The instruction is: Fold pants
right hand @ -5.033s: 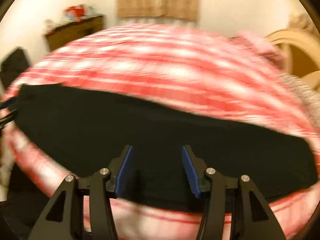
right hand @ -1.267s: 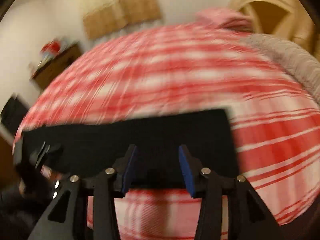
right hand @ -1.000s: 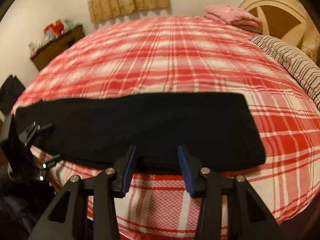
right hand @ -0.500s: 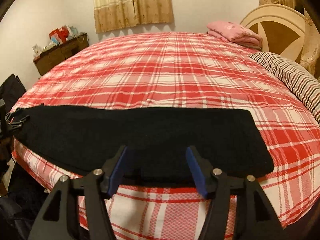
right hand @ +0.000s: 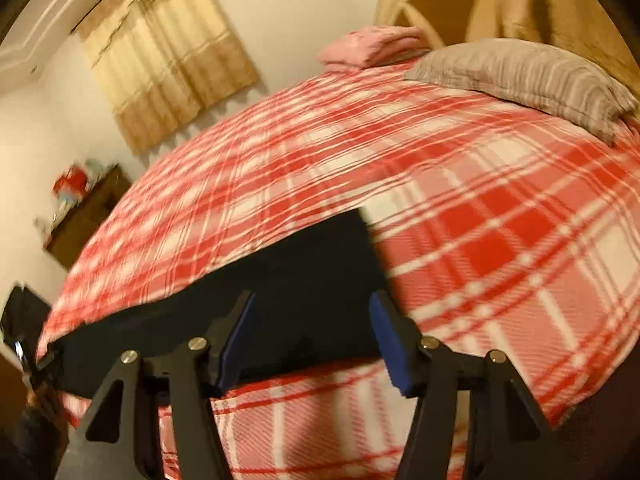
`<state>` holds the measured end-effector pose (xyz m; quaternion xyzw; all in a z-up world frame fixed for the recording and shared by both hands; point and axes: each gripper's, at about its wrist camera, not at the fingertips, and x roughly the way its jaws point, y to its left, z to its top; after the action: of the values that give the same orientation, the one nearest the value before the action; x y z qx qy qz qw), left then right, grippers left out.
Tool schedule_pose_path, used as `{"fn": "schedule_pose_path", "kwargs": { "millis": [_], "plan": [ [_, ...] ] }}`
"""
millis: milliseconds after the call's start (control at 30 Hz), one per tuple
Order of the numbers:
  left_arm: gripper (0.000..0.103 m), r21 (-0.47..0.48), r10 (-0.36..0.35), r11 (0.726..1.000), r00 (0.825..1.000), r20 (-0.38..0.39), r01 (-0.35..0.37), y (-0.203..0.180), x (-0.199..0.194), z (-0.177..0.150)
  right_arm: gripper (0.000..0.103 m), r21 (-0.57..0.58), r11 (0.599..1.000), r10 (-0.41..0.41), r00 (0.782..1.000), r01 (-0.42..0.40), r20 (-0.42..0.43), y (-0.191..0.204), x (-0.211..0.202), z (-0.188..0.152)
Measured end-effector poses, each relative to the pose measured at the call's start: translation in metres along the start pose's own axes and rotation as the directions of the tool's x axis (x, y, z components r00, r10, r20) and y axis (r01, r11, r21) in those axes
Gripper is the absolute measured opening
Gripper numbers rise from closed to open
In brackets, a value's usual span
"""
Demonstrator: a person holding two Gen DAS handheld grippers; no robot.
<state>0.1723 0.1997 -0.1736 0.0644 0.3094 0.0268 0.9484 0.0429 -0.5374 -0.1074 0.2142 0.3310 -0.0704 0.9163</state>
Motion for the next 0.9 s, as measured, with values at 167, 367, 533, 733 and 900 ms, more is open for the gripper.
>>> {"fn": "schedule_pose_path", "kwargs": {
  "millis": [167,367,533,733,900],
  "plan": [
    [0.102,-0.025,-0.047,0.999,0.997,0.063,0.048,-0.028,-0.029,-0.012,0.065,0.003,1.0,-0.016,0.998,0.016,0.068,-0.005,-0.022,0.006],
    [0.102,-0.046,-0.135,0.99,0.99,0.028,0.136,-0.062,-0.03,-0.027,0.06,0.078,0.997,-0.003,1.0,0.002,0.012,-0.024,-0.009,0.004],
    [0.102,0.045,-0.087,0.995,0.996,0.023,0.086,-0.084,-0.03,-0.036,0.053,0.095,0.995,0.021,0.999,-0.017,-0.041,-0.028,-0.001,0.001],
    [0.102,-0.042,-0.13,0.991,0.992,0.01,0.13,-0.072,-0.029,-0.042,0.043,0.058,0.998,0.028,0.997,-0.023,-0.074,-0.02,0.005,-0.003],
    [0.102,-0.031,-0.116,0.993,0.993,0.017,0.116,-0.075,-0.03,-0.045,0.032,0.134,0.989,0.068,0.995,-0.059,-0.066,-0.038,0.007,-0.002]
  ]
}}
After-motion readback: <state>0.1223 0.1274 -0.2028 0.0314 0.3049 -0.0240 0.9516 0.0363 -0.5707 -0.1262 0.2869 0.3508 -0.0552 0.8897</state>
